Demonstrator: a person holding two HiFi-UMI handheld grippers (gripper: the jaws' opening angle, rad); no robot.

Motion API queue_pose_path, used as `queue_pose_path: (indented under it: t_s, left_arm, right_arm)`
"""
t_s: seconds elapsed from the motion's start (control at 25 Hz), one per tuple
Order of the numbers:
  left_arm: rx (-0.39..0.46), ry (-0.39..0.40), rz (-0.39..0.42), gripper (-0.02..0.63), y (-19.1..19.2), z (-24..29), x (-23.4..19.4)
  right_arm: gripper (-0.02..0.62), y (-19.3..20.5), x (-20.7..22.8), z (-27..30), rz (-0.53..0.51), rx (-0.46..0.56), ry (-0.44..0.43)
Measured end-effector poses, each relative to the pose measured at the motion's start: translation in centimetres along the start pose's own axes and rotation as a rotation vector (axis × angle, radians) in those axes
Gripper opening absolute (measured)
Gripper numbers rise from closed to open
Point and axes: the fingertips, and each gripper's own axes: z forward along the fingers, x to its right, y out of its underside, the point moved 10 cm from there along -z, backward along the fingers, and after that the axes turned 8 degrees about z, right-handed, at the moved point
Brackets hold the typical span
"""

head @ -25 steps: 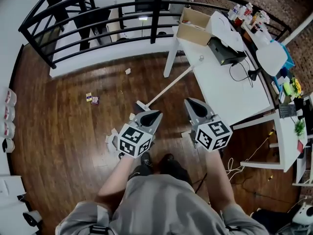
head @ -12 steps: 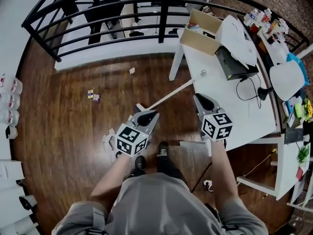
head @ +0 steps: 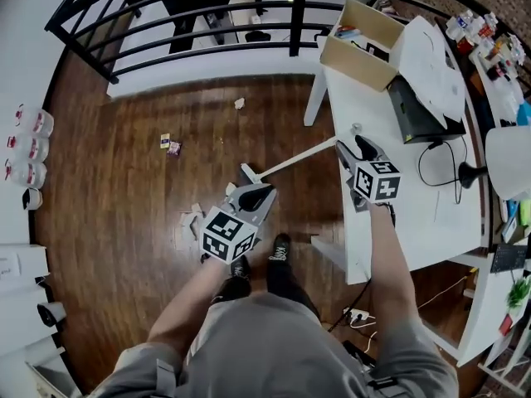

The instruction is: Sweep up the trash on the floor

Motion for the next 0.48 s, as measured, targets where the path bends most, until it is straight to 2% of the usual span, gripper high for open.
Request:
queue_pose_path:
  t_s: [0.24, 0.48]
  left_arm:
    - [-0.048, -0.033, -0.019, 0.005, 0.6, 1.1, -0.5]
    - [-0.074, -0.070, -0.069, 0.005, 2.4, 0.2, -0.8]
  right_arm:
    - [0.221, -1.0, 0.9, 3.7, -0.046, -0.042, -0.121]
    - [0.194, -1.8, -2.4, 5.6, -0.147, -0.097, -0.242]
